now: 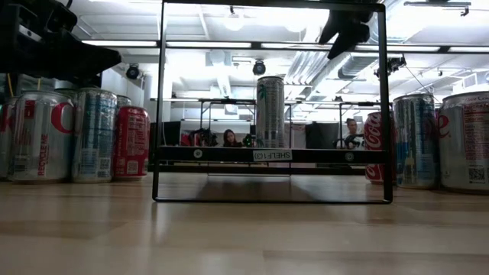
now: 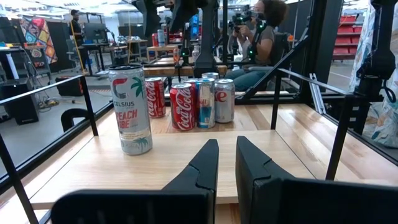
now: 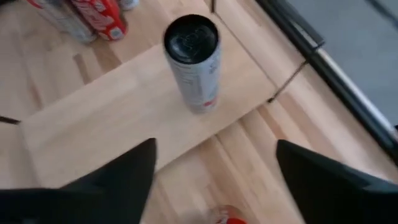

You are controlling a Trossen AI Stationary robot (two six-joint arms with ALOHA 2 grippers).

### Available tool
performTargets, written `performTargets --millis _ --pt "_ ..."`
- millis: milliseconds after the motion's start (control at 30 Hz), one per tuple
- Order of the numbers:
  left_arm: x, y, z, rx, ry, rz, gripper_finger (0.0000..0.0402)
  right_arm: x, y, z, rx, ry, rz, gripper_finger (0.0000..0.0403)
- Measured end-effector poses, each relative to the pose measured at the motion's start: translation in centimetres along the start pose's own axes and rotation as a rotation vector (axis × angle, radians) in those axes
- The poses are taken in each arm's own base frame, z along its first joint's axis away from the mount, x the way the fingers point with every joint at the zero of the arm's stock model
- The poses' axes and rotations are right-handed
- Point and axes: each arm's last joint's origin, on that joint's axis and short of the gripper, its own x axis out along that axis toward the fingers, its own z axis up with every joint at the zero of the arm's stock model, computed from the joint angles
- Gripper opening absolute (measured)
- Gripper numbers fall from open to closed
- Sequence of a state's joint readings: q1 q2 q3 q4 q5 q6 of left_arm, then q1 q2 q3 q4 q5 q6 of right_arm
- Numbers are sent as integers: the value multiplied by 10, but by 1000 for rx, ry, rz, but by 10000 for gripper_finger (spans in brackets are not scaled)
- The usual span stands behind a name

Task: Place canned beverage on shelf
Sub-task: Put the top right white/pink soda can on the shelf

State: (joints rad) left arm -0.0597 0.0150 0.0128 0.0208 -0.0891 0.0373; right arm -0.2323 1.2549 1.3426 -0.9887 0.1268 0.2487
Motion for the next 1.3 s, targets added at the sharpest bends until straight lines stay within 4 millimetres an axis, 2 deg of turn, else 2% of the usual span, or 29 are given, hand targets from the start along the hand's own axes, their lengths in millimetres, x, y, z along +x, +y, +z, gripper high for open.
performTargets --millis 100,233,267,367,500,600,833,1000,1300 --pt "0 0 0 0 0 0 5 5 3 -3 -12 -31 -14 197" --pt "0 0 0 0 0 0 5 40 12 -27 27 -97 63 42" --pt "0 0 0 0 0 0 5 50 14 -35 54 -112 83 22" --pt "0 0 0 0 0 0 5 76 21 -51 167 -180 145 24" --pt "0 0 0 0 0 0 5 95 31 -55 235 -278 123 5" --pt "0 0 0 0 0 0 5 106 35 -55 263 -282 38 5" --pt "0 0 0 0 0 0 5 136 49 -52 296 -236 -13 0" --pt "0 0 0 0 0 0 5 147 53 -42 332 -252 -72 0" --pt "0 0 0 0 0 0 5 147 49 -29 334 -279 -150 0"
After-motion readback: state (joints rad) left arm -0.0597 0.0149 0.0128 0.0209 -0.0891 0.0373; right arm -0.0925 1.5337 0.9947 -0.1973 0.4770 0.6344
